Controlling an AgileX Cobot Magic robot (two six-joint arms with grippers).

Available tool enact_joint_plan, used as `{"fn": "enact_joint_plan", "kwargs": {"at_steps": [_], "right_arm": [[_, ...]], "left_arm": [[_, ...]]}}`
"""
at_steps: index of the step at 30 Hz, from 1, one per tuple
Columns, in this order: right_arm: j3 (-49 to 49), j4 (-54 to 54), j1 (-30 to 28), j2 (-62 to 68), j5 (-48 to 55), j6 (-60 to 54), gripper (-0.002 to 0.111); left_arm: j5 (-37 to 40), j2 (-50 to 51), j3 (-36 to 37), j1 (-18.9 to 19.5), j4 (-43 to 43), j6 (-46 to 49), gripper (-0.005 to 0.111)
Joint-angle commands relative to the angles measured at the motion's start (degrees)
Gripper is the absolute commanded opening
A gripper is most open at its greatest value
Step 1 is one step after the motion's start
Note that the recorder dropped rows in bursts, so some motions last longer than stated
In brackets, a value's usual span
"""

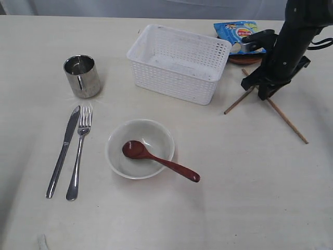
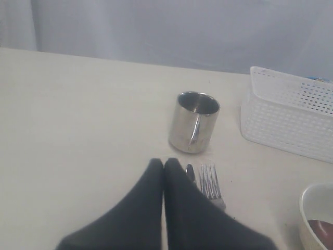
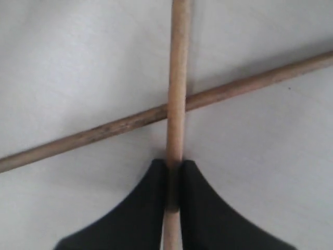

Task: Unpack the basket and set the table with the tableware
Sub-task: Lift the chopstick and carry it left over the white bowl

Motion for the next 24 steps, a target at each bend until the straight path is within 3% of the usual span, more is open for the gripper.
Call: {"fn": "enact_joint_plan", "kwargs": {"at_steps": [1, 8, 13, 17, 24], "right_arm": [[0.1, 0.8, -0.4, -3.7, 1.1, 0.5, -0.001], [0.1, 8.9, 0.3, -16.0, 4.8, 2.7, -0.001], [0.1, 21.5, 5.6, -23.1, 9.4, 4.2, -0.001], [0.1, 26.6, 14.7, -24.5, 14.7, 11.0, -0.001], [0.1, 17.3, 32.4, -23.0, 8.1, 27.9, -0.001]], "left_arm": [[-0.6, -0.2, 0.2, 0.1, -0.1, 0.0, 0.000], [-0.6, -0.2, 0.2, 0.1, -0.1, 0.0, 0.000], [-0.6, -0.2, 0.2, 0.1, -0.1, 0.0, 0.000], [-0.6, -0.2, 0.2, 0.1, -0.1, 0.0, 0.000], [-0.6, -0.2, 0.2, 0.1, -0.1, 0.0, 0.000]]}}
